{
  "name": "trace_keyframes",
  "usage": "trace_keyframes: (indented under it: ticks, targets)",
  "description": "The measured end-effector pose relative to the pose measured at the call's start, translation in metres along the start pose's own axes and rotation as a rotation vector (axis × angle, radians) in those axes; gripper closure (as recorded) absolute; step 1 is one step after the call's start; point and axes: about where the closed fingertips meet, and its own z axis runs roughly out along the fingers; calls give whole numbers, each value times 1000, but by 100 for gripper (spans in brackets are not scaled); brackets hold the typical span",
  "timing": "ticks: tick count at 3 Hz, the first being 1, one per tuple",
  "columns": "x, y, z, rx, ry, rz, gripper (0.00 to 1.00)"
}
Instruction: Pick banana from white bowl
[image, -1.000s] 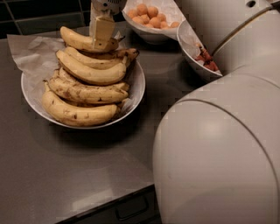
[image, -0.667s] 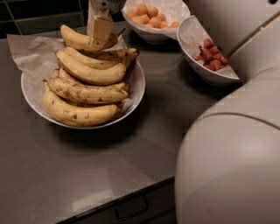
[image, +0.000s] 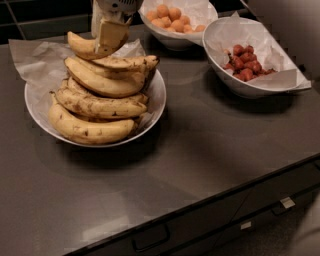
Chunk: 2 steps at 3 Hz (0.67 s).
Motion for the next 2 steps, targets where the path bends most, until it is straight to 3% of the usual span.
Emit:
trace_keyframes:
  ticks: [2]
  targets:
    - [-36, 22, -23, 84, -35, -99, 100]
